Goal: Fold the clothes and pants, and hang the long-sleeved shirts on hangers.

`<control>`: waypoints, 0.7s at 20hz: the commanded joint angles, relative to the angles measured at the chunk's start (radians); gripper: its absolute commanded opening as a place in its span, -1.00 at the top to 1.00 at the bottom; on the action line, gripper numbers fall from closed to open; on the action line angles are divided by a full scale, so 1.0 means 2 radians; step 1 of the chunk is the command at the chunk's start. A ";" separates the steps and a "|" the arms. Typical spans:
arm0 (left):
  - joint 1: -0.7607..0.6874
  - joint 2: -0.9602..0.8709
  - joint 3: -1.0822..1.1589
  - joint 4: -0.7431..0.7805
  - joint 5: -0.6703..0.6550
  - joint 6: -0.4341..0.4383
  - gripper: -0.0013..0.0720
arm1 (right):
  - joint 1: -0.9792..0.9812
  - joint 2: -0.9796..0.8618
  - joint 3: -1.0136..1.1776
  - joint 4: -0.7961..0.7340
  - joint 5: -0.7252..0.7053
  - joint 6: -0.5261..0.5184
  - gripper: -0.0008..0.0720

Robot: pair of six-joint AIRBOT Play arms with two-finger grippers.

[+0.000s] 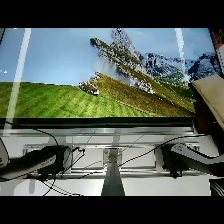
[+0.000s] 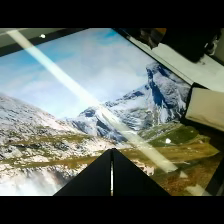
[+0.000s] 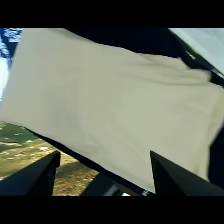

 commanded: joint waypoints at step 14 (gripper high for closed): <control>0.001 0.000 0.000 0.000 0.000 0.000 0.93 | 0.484 0.002 0.000 0.003 -0.113 -0.112 0.95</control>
